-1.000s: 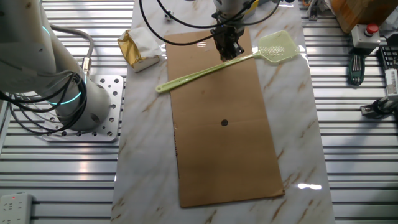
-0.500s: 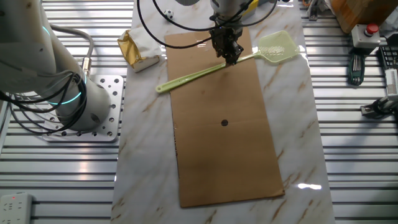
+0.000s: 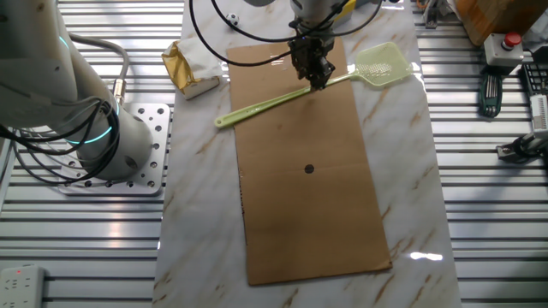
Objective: Swat with a flyswatter
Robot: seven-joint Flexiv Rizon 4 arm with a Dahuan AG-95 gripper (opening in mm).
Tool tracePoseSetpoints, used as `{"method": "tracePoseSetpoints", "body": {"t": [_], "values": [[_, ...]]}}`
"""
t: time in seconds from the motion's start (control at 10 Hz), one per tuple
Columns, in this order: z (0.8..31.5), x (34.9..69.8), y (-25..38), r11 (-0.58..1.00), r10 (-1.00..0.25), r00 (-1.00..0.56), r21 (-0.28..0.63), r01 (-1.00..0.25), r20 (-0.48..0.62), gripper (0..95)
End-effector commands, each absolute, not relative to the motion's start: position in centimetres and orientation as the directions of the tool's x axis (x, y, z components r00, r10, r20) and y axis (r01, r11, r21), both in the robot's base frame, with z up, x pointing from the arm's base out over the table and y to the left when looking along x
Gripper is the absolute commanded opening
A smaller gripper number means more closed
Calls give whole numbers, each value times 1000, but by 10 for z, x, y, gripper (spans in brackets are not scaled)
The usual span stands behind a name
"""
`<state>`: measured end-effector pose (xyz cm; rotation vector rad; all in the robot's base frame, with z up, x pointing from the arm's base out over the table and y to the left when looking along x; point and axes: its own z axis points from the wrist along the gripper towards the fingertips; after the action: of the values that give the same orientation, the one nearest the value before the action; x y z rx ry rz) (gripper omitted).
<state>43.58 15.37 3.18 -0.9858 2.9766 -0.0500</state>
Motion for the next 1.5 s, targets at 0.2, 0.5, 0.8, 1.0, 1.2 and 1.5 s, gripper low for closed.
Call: {"method": "tracePoseSetpoints", "body": {"t": [0.2,0.5,0.8,1.0,1.2,1.5], "values": [[28,435,150,799,-600,-800,-34,-600,3,380],[27,434,149,807,-590,-808,-33,-590,4,190],[25,434,149,807,-590,-807,-34,-590,0,190],[24,434,149,808,-589,-808,-36,-588,-1,190],[24,434,149,808,-588,-809,-37,-588,-2,380],[23,434,149,809,-588,-809,-38,-587,-2,380]]}}
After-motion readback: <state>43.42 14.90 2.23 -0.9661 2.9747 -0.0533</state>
